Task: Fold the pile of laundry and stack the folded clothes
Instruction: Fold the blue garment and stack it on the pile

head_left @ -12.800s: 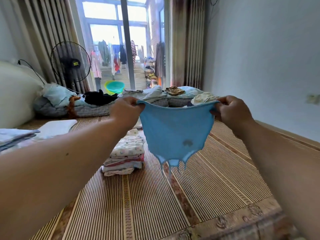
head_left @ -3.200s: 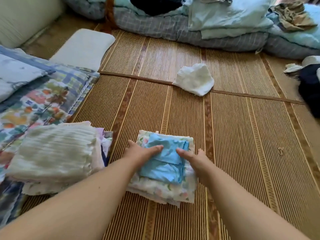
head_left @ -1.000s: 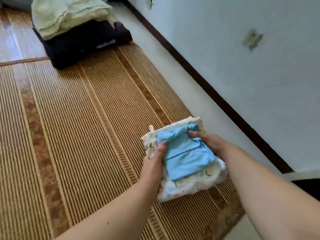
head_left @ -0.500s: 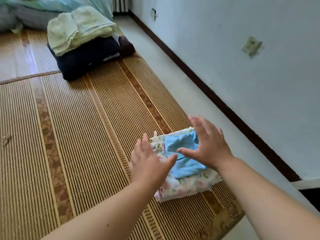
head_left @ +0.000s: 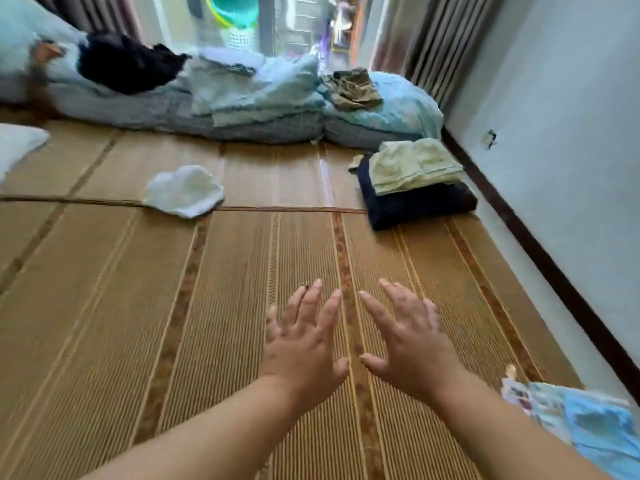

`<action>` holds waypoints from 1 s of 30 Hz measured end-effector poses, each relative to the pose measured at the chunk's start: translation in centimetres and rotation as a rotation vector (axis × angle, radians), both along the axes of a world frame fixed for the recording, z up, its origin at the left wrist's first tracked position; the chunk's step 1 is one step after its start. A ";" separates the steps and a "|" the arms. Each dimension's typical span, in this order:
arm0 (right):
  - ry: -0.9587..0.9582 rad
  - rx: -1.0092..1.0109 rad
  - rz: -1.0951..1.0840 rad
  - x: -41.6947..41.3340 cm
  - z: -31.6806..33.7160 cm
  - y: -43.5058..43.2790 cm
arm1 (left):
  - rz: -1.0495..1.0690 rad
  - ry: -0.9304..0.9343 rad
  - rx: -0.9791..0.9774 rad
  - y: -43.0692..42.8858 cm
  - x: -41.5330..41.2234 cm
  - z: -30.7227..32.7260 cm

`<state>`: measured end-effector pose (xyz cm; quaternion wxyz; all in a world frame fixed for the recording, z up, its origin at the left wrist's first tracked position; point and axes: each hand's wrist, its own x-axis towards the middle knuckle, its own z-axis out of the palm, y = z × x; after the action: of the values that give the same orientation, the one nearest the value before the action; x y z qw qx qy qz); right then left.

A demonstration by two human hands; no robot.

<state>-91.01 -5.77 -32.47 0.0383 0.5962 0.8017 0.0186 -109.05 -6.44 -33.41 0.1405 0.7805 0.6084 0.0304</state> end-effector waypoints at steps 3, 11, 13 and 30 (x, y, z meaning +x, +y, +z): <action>0.022 -0.003 0.118 -12.0 0.2 2.6 | 0.120 0.005 0.007 0.2 -11.2 0.4; 0.127 -0.061 0.400 -43.7 -1.6 4.0 | 0.398 0.166 -0.076 -3.3 -40.3 -0.5; 0.175 -0.076 0.474 -50.4 -2.7 3.5 | 0.454 0.194 -0.094 -4.6 -46.6 -0.9; 1.061 -0.762 -0.373 -76.9 -12.2 4.9 | 1.167 -0.438 -0.078 -3.0 -75.1 -8.4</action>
<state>-167.90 -0.85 -44.70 -0.1502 0.5978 0.5461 -0.5673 -184.17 -9.45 -41.81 0.2508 0.2894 0.8922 0.2393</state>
